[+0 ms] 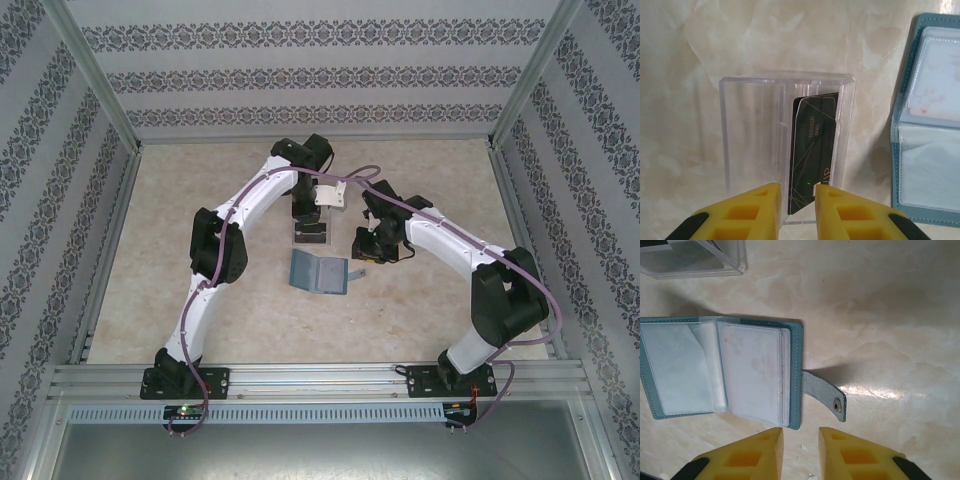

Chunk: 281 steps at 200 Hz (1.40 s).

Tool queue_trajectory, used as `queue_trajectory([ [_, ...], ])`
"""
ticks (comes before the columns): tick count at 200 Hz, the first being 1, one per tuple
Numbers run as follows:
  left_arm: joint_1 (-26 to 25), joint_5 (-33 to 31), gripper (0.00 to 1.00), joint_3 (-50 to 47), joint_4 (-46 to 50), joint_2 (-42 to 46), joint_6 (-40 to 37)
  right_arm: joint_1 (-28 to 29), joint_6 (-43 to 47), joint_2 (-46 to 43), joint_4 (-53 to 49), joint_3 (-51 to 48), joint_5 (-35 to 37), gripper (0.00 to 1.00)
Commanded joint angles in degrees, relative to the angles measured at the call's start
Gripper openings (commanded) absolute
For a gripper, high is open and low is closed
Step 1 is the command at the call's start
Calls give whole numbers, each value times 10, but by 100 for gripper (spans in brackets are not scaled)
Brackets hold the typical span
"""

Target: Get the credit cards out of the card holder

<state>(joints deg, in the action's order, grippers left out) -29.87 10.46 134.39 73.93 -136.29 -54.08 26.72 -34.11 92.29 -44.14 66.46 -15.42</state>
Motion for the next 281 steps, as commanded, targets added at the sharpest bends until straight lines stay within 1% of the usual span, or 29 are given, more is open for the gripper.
queue_trajectory([
  [1, 6, 13, 23, -2, -36, 15, 76, -4, 6, 2, 0, 10, 4, 26],
  [36, 6, 37, 22, -45, -125, 56, 257, -1, 4, 11, 7, 12, -1, 26],
  [52, 6, 39, 22, -73, -154, 75, 330, 2, 5, 15, 9, 14, -3, 26],
  [65, 6, 42, 22, -102, -172, 94, 374, 3, 6, 17, 9, 16, -4, 26],
  [93, 7, 22, 22, -164, -219, 139, 493, 6, 5, 17, 11, 17, -5, 26],
  [102, 8, 45, 19, -178, -226, 148, 507, 6, 5, 17, 11, 17, -5, 26],
  [111, 9, 66, 19, -201, -244, 162, 525, 6, 5, 17, 11, 18, -6, 26],
  [140, 8, 103, 18, -269, -293, 205, 572, 6, 3, 12, 12, 16, -5, 26],
  [156, 9, 108, 18, -289, -300, 220, 601, 8, 3, 10, 13, 12, -5, 26],
  [174, 8, 133, 18, -303, -295, 228, 621, 10, 1, 10, 18, 8, -8, 26],
  [197, 9, 129, 18, -306, -272, 226, 658, 12, -2, 13, 30, -2, -16, 26],
  [212, 9, 121, 19, -323, -279, 231, 697, 12, -6, 15, 40, -7, -27, 26],
  [261, 7, 154, 20, -351, -275, 242, 752, 11, -8, 30, 64, -29, -43, 26],
  [281, -2, 167, 20, -374, -286, 252, 777, 11, -6, 38, 72, -35, -47, 26],
])
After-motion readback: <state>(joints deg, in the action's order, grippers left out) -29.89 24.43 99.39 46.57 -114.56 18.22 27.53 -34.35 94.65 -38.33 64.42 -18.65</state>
